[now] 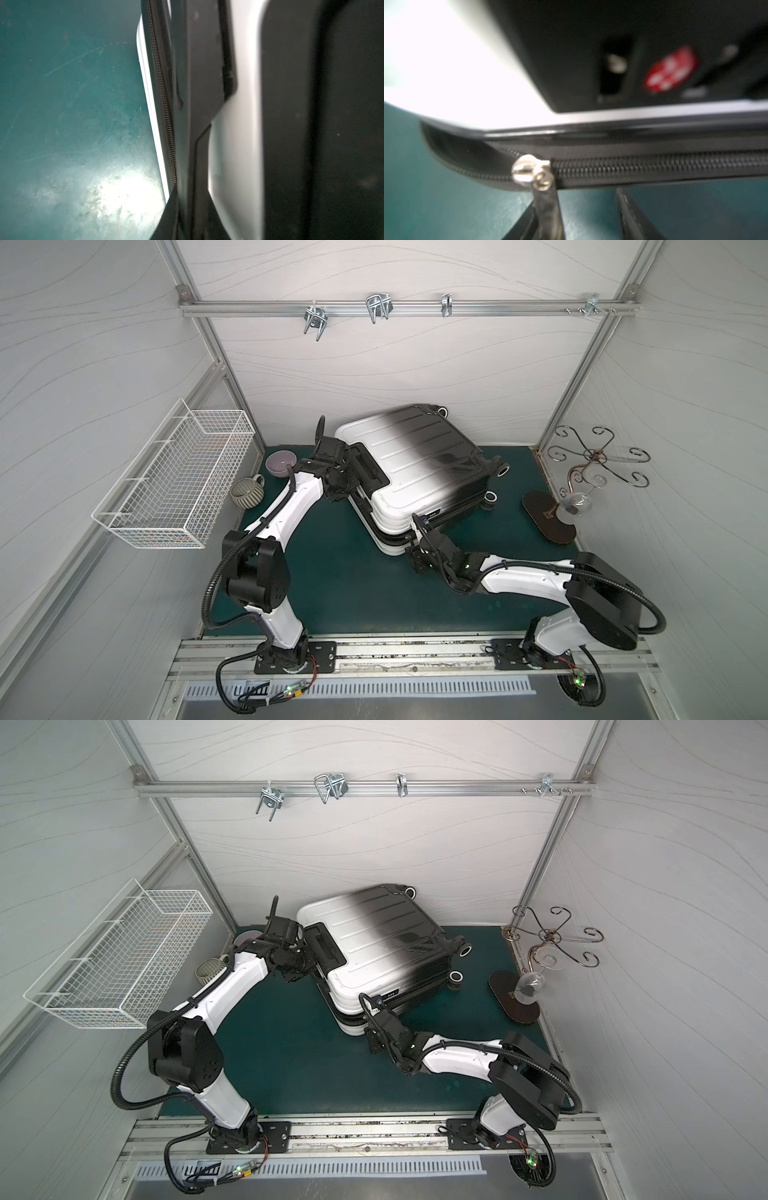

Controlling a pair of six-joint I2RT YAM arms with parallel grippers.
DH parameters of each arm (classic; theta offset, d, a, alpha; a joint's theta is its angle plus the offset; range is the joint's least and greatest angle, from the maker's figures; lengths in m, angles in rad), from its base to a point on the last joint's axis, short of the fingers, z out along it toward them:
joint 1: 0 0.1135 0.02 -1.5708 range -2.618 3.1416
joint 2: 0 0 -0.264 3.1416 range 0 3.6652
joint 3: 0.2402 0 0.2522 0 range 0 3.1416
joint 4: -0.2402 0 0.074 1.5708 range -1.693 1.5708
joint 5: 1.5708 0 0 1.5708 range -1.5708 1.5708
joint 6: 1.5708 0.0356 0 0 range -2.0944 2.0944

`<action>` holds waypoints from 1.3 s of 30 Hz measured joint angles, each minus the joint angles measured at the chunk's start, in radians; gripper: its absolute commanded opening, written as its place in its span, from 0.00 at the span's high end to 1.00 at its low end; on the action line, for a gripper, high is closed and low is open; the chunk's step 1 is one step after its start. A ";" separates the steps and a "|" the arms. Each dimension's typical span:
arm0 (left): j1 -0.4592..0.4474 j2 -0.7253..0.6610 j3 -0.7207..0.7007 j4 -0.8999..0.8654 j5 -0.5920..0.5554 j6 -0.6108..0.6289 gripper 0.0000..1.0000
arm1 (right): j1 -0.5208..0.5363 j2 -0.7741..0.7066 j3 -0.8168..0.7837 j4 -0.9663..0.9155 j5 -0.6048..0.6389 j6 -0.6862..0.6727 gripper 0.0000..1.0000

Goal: Close the suitcase zippers
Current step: Zip the zipper on the suitcase.

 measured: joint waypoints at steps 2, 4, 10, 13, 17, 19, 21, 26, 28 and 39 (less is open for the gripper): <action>0.000 -0.004 -0.012 0.010 -0.003 -0.003 1.00 | 0.006 0.007 -0.008 0.029 0.020 -0.002 0.57; 0.000 -0.009 -0.025 0.018 -0.003 -0.007 1.00 | 0.014 0.010 -0.027 0.075 0.042 -0.011 0.58; 0.000 -0.026 -0.065 0.037 0.008 -0.024 1.00 | 0.042 0.020 -0.068 0.218 0.078 -0.079 0.77; 0.000 -0.032 -0.096 0.082 0.009 -0.036 1.00 | 0.061 0.043 -0.069 0.284 0.079 -0.129 0.90; 0.000 -0.051 -0.165 0.148 0.016 -0.057 1.00 | 0.101 0.064 -0.066 0.320 0.095 -0.190 1.00; 0.000 -0.064 -0.193 0.182 0.015 -0.064 1.00 | 0.118 0.073 -0.055 0.310 0.097 -0.206 1.00; 0.000 -0.072 -0.209 0.203 0.016 -0.069 1.00 | 0.142 0.087 -0.033 0.303 0.092 -0.209 1.00; 0.000 -0.080 -0.220 0.214 0.018 -0.076 1.00 | 0.153 0.131 -0.008 0.336 0.089 -0.184 1.00; 0.000 -0.086 -0.229 0.225 0.017 -0.081 1.00 | 0.148 0.137 -0.008 0.351 0.088 -0.173 1.00; 0.000 -0.088 -0.232 0.253 0.024 -0.117 1.00 | 0.136 0.140 -0.013 0.406 0.023 -0.127 1.00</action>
